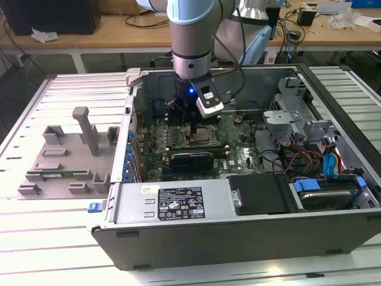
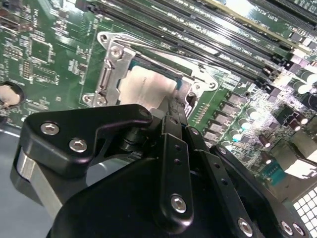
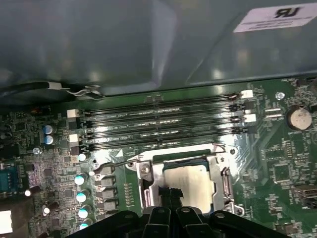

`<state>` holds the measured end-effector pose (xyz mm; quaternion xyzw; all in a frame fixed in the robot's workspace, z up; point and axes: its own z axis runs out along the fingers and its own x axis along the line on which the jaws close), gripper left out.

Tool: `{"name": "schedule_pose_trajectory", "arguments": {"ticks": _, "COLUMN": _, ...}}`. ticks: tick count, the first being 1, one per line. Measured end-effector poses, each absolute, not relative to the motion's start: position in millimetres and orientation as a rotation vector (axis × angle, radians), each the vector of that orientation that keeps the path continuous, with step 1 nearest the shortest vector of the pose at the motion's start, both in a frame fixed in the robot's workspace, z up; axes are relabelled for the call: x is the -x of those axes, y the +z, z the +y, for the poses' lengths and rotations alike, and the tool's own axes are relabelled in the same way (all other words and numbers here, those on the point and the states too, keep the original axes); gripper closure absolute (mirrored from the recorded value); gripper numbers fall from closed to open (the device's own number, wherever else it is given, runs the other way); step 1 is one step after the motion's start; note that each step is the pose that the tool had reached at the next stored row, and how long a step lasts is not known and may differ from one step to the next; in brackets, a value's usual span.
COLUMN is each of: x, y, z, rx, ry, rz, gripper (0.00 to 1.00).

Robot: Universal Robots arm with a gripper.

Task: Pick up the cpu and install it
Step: 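Close the cpu cover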

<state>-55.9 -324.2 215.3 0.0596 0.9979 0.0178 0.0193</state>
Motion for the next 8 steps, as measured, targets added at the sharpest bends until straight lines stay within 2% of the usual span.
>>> {"name": "schedule_pose_trajectory", "arguments": {"ticks": 8, "x": 66.1, "y": 206.1, "z": -324.3, "rx": -0.185, "ry": 0.055, "rz": 3.097, "gripper": 0.89}}
